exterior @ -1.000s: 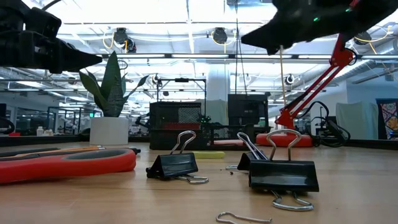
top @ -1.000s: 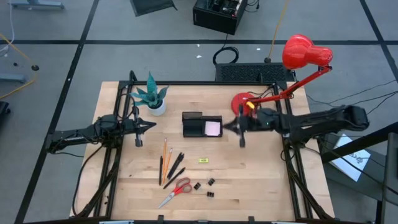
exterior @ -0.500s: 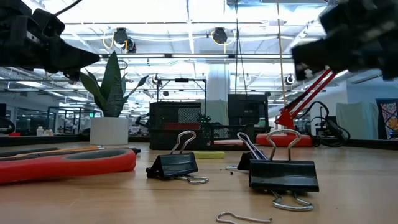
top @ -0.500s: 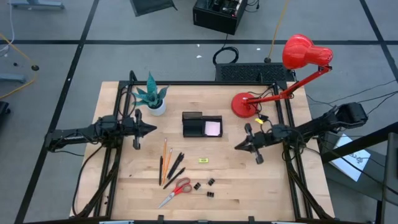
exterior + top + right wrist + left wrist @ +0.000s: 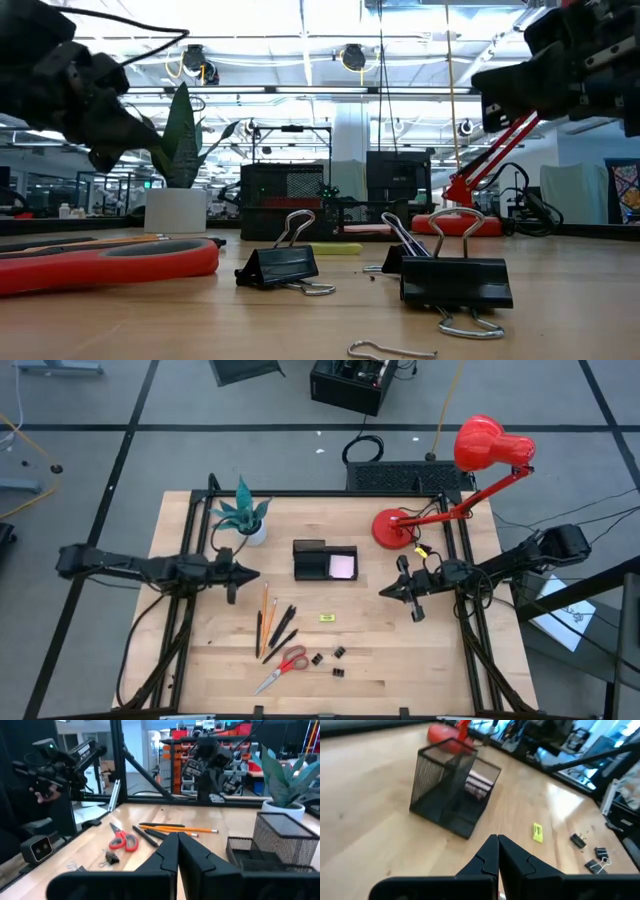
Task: Pick and place office supplies into organizer
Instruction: Put the orange pencil into the black desk organizer
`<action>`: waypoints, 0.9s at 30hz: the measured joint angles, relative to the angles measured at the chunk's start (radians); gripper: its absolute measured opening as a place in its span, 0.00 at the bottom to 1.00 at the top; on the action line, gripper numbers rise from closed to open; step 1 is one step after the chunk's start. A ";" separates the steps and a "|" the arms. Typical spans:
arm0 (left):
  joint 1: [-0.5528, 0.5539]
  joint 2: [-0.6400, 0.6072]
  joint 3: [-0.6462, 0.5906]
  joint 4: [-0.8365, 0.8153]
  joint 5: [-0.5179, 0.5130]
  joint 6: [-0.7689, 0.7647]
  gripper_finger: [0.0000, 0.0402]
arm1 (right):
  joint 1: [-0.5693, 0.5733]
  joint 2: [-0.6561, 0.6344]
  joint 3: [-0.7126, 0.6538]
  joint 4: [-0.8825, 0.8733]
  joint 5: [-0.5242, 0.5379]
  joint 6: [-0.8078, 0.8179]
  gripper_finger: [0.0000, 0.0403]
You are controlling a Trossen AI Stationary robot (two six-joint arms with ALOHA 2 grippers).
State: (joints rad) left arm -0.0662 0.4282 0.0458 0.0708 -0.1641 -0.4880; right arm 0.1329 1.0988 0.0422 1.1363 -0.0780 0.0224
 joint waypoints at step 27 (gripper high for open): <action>-0.182 0.855 0.773 -0.709 -0.101 -0.587 0.18 | -0.030 0.000 -0.002 0.169 0.000 -0.163 0.01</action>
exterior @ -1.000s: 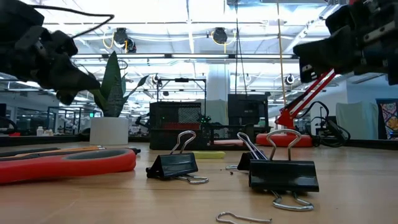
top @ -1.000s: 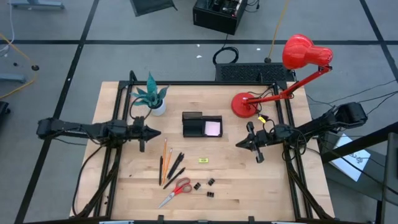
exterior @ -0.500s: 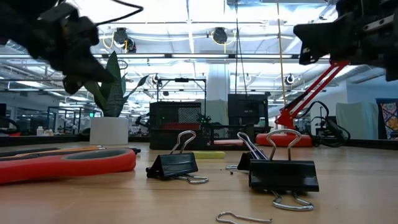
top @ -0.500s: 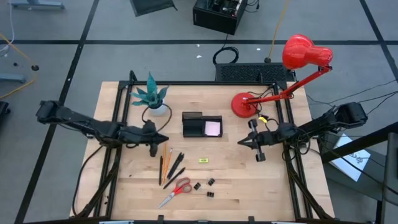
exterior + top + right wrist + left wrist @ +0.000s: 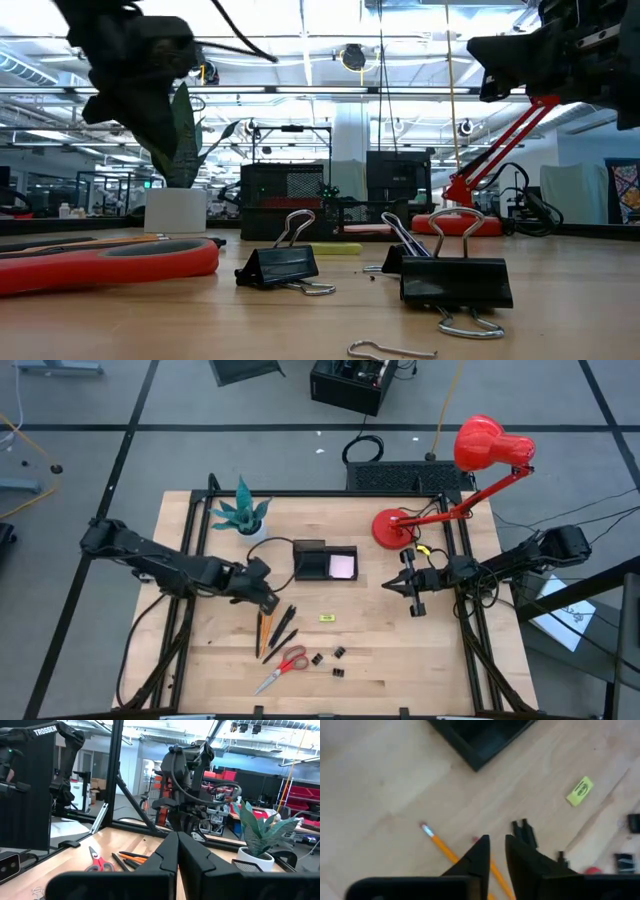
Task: Pick and place office supplies into organizer
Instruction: Put the orange pencil into the black desk organizer
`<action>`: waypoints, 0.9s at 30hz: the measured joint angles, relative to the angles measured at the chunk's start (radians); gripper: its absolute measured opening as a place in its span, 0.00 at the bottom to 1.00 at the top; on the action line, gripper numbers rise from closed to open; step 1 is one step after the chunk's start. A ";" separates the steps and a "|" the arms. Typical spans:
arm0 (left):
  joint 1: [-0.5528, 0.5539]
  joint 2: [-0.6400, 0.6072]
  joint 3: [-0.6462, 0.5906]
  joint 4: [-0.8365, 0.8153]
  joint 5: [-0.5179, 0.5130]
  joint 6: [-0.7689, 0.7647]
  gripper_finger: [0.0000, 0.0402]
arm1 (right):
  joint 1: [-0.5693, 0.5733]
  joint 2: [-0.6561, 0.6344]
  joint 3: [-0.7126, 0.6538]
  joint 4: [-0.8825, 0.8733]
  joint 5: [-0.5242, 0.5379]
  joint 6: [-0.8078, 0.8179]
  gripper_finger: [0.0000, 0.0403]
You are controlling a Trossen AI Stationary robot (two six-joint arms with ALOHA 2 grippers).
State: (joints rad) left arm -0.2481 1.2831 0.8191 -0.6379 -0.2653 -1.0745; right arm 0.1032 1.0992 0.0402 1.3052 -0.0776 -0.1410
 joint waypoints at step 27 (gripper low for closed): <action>0.205 0.166 0.006 -0.070 0.189 -0.021 0.49 | -0.019 0.000 0.000 0.000 0.001 -0.043 0.00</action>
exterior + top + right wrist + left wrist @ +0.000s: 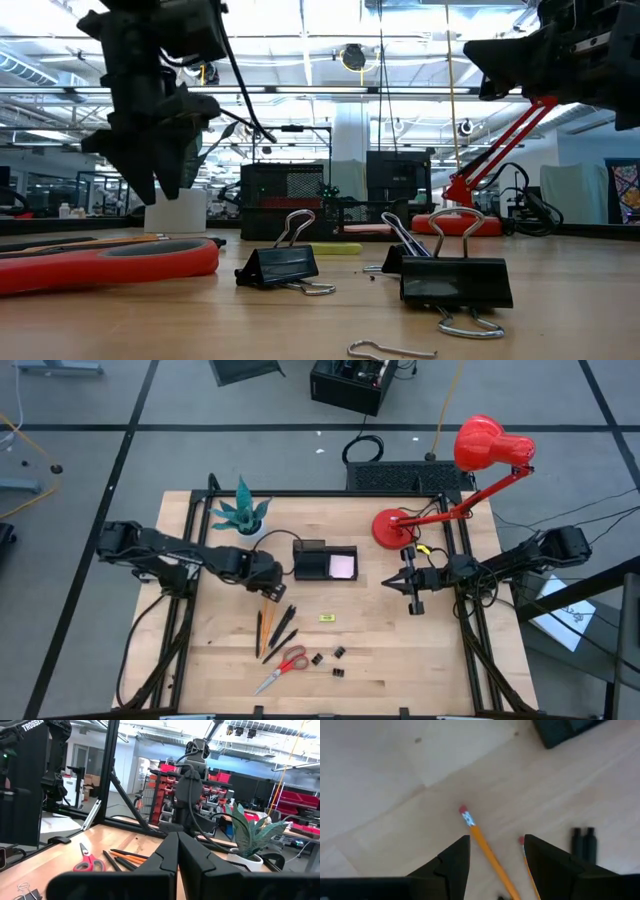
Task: Pick and place office supplies into organizer
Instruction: Put the orange pencil into the black desk organizer
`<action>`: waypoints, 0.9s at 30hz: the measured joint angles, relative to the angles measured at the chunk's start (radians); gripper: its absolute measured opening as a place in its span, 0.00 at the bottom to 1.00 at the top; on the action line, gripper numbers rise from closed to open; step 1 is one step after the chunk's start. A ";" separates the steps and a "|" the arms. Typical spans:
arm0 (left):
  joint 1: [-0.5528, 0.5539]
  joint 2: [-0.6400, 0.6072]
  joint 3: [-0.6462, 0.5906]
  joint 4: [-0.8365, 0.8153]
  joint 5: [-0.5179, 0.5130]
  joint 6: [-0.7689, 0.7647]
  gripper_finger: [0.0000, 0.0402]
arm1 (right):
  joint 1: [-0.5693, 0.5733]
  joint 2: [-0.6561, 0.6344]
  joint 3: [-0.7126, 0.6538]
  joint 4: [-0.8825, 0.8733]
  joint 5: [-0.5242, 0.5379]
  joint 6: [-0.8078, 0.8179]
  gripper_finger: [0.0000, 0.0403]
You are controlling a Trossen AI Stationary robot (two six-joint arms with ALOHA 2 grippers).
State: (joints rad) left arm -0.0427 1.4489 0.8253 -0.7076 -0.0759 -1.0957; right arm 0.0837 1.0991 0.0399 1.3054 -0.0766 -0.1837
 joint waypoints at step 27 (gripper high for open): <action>0.044 0.209 0.003 0.018 0.104 0.099 0.49 | 0.000 0.000 0.000 -0.011 -0.003 0.049 0.00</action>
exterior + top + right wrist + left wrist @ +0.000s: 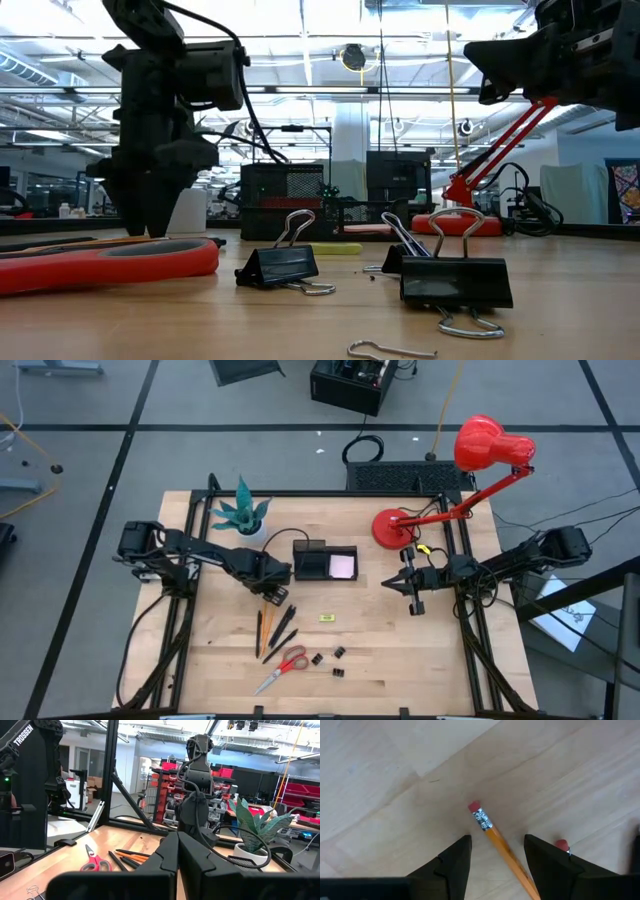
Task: Pick and place office supplies into organizer
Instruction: Put the orange pencil into the black desk organizer
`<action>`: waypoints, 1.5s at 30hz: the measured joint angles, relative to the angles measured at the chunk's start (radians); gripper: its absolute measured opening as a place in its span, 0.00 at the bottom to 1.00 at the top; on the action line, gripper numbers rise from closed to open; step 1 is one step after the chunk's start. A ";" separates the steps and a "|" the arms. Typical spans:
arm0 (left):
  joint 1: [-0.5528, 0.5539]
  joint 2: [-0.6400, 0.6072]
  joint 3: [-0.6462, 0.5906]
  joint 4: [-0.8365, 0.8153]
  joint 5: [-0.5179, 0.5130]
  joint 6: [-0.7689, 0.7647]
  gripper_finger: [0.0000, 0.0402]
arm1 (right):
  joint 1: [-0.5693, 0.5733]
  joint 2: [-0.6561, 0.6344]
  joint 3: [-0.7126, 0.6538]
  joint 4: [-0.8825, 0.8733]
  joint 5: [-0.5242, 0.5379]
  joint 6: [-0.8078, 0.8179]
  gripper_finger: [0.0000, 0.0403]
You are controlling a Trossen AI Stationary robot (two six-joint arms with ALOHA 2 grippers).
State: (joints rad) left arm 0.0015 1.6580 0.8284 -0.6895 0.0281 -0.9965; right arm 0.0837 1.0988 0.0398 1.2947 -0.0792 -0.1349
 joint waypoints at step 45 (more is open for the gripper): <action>-0.005 -0.181 -0.007 0.231 -0.022 0.150 0.07 | 0.000 0.000 0.000 -0.006 0.000 -0.008 0.01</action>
State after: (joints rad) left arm -0.0031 1.4767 0.8211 -0.4590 0.0063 -0.8467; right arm 0.0841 1.0992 0.0396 1.2884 -0.0792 -0.1425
